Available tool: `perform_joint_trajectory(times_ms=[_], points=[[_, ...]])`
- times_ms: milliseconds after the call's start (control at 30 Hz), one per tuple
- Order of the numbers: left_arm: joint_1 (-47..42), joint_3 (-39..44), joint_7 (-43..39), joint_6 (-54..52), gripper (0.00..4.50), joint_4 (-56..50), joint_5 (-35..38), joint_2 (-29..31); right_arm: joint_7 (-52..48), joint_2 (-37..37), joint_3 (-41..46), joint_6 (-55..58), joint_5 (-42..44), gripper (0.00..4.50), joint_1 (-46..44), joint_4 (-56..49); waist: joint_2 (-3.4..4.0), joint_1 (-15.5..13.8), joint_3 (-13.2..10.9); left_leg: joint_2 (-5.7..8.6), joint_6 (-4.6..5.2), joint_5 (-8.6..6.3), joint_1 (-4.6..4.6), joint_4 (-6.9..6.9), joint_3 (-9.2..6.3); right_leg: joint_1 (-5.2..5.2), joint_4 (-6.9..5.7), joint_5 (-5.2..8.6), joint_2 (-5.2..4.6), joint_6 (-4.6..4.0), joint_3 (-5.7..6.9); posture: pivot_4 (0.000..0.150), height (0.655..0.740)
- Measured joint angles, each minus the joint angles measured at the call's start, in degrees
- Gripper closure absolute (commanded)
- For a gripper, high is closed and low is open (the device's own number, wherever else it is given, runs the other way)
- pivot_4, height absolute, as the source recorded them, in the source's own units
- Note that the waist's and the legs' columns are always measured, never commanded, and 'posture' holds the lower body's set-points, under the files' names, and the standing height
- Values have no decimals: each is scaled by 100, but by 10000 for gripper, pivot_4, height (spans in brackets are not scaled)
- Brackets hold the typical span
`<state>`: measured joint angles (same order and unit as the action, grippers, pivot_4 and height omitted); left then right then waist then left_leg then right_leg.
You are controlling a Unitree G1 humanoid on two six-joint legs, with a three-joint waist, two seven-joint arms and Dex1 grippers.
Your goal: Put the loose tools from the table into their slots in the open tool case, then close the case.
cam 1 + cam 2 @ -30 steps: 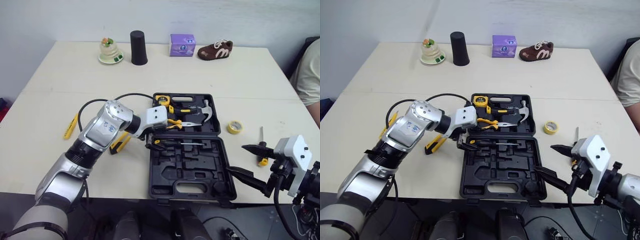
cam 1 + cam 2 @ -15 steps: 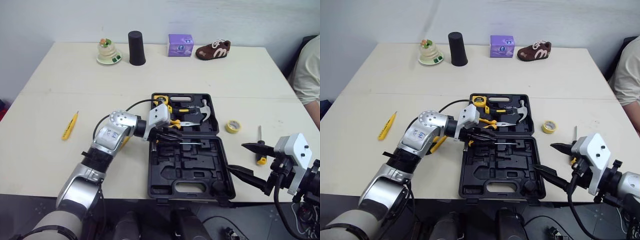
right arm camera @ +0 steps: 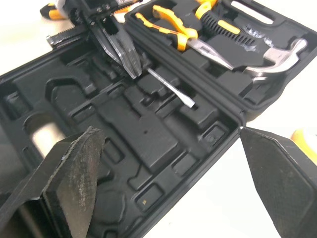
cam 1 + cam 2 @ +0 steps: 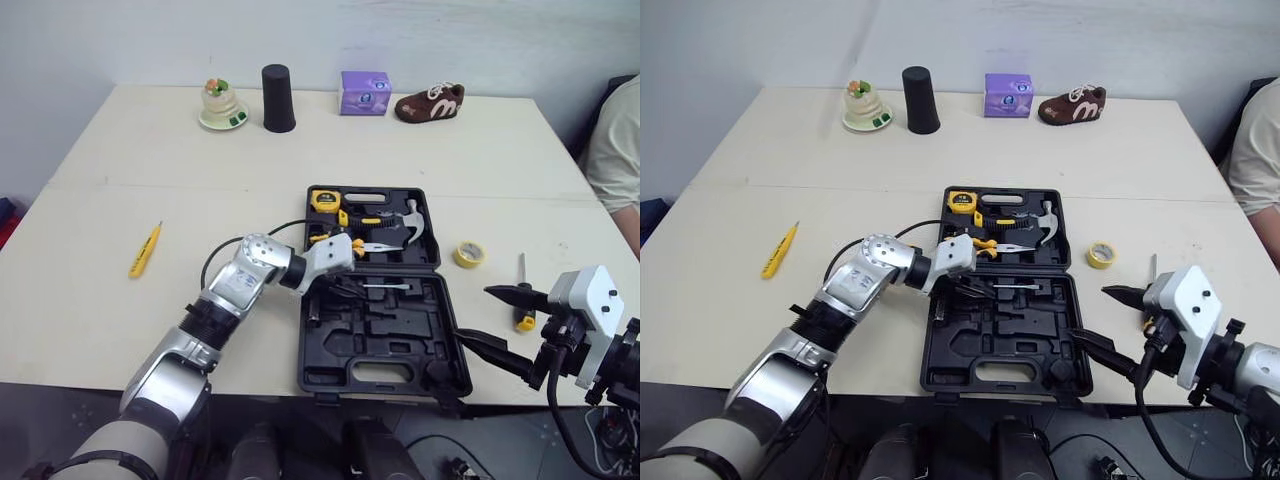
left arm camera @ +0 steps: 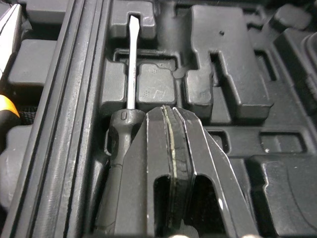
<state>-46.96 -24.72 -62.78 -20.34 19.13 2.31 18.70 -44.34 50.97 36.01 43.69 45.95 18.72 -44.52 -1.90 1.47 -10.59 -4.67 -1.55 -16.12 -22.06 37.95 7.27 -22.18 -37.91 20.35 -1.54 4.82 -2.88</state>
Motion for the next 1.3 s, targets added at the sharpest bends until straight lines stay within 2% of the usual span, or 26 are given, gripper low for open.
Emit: perform_joint_trajectory(times_ms=[133, 233, 467, 600, 867, 1033, 1133, 1300], points=[[1, -102, 142, -73, 44582, -36, -141, -1, -44, 0, 0, -4, -70, 0, 48, 2, -3, 15, 14, -2, 32, -36, 83, -10, 0, 86, 20, 1, -3, -1, 0, 1500, 7296], [38, -34, 191, -85, 44582, -48, -115, -40, -55, 0, 0, -8, -120, 0, 75, 3, -1, 13, 19, -6, 34, -38, 84, -11, 0, 88, 20, 1, -6, -1, 0, 1500, 7296], [100, 804, 2, -378, 44582, -55, 617, -72, -119, -2, 0, -108, -202, 0, 77, 50, 5, 12, 14, -8, 29, -38, 54, -11, 1, 57, 23, 2, -2, -2, 0, 1500, 7296], [-6, 1020, 70, -255, 44582, 11, 658, -79, -115, -2, -89, -129, -225, 0, 17, 147, 4, 11, 14, -3, 29, -38, 55, -11, 3, 60, 25, 2, -4, -2, 0, 1500, 7296], [-4, 610, 130, -175, 44582, 344, 287, -174, -94, -2, -264, -133, -317, 0, -94, 205, 4, 12, 13, -3, 29, -39, 54, -15, 3, 59, 33, 2, -3, -2, 0, 1500, 7296], [-236, 200, 48, -168, 44582, 305, -35, -21, -78, -6, -325, -133, -336, 0, -83, 210, 2, 12, 17, -5, 28, -40, 63, -20, 2, 69, 38, 2, -3, -2, 0, 1500, 7296], [-271, -101, 100, -33, 44582, 197, -357, 24, -34, -26, -327, -133, -409, 0, -7, 210, -12, 14, 75, -5, 29, -40, 91, -53, 7, 87, 51, 2, -11, -3, -5, 1500, 7296], [-244, -114, 241, -60, 44582, 208, -401, -59, 28, -168, -320, -133, -437, 0, 142, 183, -20, 13, 147, -15, 32, -39, 98, -68, 4, 90, 55, 4, -20, -7, -10, 1500, 7296]])
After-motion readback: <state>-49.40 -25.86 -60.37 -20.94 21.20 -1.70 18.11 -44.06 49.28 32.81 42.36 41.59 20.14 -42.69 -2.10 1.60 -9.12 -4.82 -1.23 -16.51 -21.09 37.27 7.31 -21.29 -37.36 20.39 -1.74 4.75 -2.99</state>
